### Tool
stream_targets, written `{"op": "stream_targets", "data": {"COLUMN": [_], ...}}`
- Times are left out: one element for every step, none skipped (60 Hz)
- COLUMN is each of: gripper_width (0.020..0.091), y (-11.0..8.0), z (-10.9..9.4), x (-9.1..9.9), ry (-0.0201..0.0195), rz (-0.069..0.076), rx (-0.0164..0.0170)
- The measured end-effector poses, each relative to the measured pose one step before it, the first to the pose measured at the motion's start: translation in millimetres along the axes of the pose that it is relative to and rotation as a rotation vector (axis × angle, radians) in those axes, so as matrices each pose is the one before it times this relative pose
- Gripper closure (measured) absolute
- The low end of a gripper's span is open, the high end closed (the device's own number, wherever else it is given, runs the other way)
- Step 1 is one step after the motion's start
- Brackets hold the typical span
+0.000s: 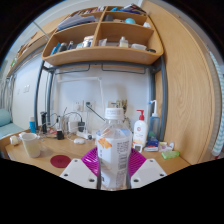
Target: Pour water
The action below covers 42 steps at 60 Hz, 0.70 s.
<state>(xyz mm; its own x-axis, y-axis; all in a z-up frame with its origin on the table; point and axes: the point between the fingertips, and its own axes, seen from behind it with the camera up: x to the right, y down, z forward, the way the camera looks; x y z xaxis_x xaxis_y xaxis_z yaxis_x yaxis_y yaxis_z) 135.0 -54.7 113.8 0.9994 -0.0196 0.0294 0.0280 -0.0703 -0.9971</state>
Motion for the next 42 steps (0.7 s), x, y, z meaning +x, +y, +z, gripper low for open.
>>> {"op": "stream_targets", "data": {"gripper_width": [0.0769, 0.0770, 0.0770, 0.0769, 0.0768, 0.0770, 0.0770, 0.0770, 0.0770, 0.0768, 0.0769, 0.0767, 0.0767, 0.0768, 0.0768, 0.0769, 0.0768, 0.0769, 0.0768, 0.0768, 0.0768, 0.0767, 0.0767, 0.0767, 0.0766, 0.0767, 0.0767, 0.0767, 0.0767, 0.0766, 0.0767, 0.0768, 0.0759, 0.0758, 0.0759, 0.0759, 0.0758, 0.0759, 0.0759, 0.0759, 0.0759, 0.0759], "y": [-0.43, -0.42, 0.06, 0.43, -0.28, -0.39, -0.19, -0.42, -0.43, 0.41, -0.52, -0.95, -1.77, -2.53, -2.15, -1.96, -2.32, -2.19, -3.37, -3.27, -3.36, -4.42, -4.81, -4.79, -4.74, -4.69, -6.24, -4.99, -5.44, -6.33, -6.75, -6.38, -6.50, -6.48, -6.85, -5.72, -5.98, -5.93, -6.03, -6.53, -5.99, -5.16], "z": [0.18, 0.01, 0.02, -0.08, -0.04, 0.01, 0.00, 0.50, 0.20, -0.19, 0.16, 0.28, 0.24, 0.35, 0.55, 1.01, 1.14, 1.03, 1.00, 1.53, 1.89, 1.88, 1.80, 2.15, 2.61, 1.93, 1.51, 2.15, 2.03, 2.21, 2.56, 2.17, 2.68, 3.79, 2.20, 1.64, 2.48, 2.36, 2.57, 2.55, 2.44, 2.53], "x": [-0.32, 0.61, 0.58, -0.39, -1.47, -1.25, -0.15, 0.04, -0.99, -2.60, -1.81, -1.95, -1.79, -1.82, -2.24, -2.57, -3.04, -4.26, -2.74, -2.77, -2.84, -2.78, -3.49, -3.80, -3.89, -3.72, -5.33, -3.41, -3.67, -3.77, -3.70, -4.34, -3.97, -4.49, -3.76, -4.71, -3.47, -3.26, -2.77, -1.54, -1.82, -1.51], "ry": [0.00377, 0.00331, 0.00373, 0.00015, -0.00481, -0.00488, 0.00102, 0.00149, 0.00003, 0.00003, -0.00296, -0.00223, -0.00173, -0.00109, -0.00113, -0.00181, -0.00479, 0.00384, -0.00044, -0.00035, -0.00040, 0.00004, 0.00057, -0.00003, -0.00198, -0.00137, -0.00017, -0.00220, -0.00273, -0.00292, -0.00307, -0.00340, -0.00395, -0.00494, -0.00700, -0.00359, -0.00472, -0.00401, -0.00257, -0.00115, -0.00016, -0.00035], "rz": [-0.0011, 0.0036, 0.0023, -0.0049, -0.0094, -0.0082, -0.0055, -0.0053, -0.0117, -0.0175, -0.0209, -0.0217, -0.0221, -0.0236, -0.0269, -0.0312, -0.0344, -0.0379, -0.0408, -0.0433, -0.0451, -0.0445, -0.0427, -0.0436, -0.0433, -0.0443, -0.0428, -0.0431, -0.0426, -0.0398, -0.0382, -0.0385, -0.0401, -0.0377, -0.0395, -0.0362, -0.0356, -0.0354, -0.0335, -0.0322, -0.0319, -0.0339], "rx": [-0.00136, 0.00074, 0.00073, -0.00155, -0.00096, -0.00200, -0.00280, -0.00214, -0.00195, -0.00155, -0.00195, -0.00155, 0.00039, 0.00080, 0.00010, -0.00042, -0.00039, -0.00093, 0.00190, 0.00072, 0.00083, 0.00276, 0.00590, 0.00699, 0.00721, 0.00570, 0.00421, 0.00497, 0.00583, 0.00785, 0.00924, 0.00788, 0.00657, 0.00943, 0.00645, 0.00546, 0.00526, 0.00531, 0.00766, 0.00902, 0.00868, 0.00615]}}
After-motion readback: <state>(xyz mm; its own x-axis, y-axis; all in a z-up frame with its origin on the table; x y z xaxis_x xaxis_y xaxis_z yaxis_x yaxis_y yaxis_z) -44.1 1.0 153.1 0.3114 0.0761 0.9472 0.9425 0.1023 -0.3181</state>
